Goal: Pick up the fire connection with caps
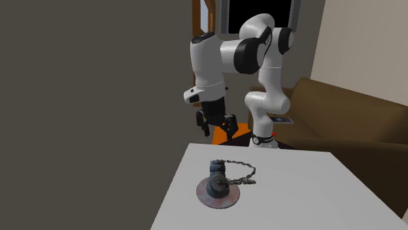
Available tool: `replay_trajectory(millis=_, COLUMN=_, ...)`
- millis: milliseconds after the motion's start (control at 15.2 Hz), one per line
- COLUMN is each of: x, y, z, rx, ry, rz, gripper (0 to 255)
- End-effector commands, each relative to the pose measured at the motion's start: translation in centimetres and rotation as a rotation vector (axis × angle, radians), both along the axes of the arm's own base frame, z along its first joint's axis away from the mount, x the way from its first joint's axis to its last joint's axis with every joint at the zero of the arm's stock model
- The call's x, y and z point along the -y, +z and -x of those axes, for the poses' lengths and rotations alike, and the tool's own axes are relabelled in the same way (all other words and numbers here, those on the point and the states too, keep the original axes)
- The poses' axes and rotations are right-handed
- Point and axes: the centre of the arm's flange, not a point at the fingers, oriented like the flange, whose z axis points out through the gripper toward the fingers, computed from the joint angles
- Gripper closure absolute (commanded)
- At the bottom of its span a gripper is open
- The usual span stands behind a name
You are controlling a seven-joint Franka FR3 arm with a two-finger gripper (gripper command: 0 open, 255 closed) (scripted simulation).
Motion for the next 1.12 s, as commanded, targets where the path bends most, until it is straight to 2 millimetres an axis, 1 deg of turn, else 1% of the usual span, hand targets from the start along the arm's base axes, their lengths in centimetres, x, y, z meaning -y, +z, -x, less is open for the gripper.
replay_trajectory(millis=0, x=-1.7, y=-1.1, z=-2.0, rx=-0.014, ry=0.021, rz=-0.018, gripper=0)
replay_trajectory(millis=198, x=-4.2, y=-2.7, z=-4.7, rx=-0.034, ry=0.054, rz=-0.044, gripper=0)
replay_trajectory(millis=264, x=-4.5, y=-2.9, z=-5.0, rx=-0.037, ry=0.058, rz=-0.047, gripper=0)
replay_trajectory(millis=660, x=-4.5, y=-6.1, z=-5.0, rx=-0.037, ry=0.058, rz=-0.047, gripper=0)
replay_trajectory(millis=726, x=-4.5, y=-6.9, z=-5.0, rx=-0.037, ry=0.058, rz=-0.047, gripper=0)
replay_trajectory(millis=858, x=-4.5, y=-6.9, z=-5.0, rx=-0.037, ry=0.058, rz=-0.047, gripper=0)
replay_trajectory(millis=924, x=-4.5, y=-6.9, z=-5.0, rx=-0.037, ry=0.058, rz=-0.047, gripper=255)
replay_trajectory(millis=1056, x=-4.5, y=-6.9, z=-5.0, rx=-0.037, ry=0.058, rz=-0.047, gripper=255)
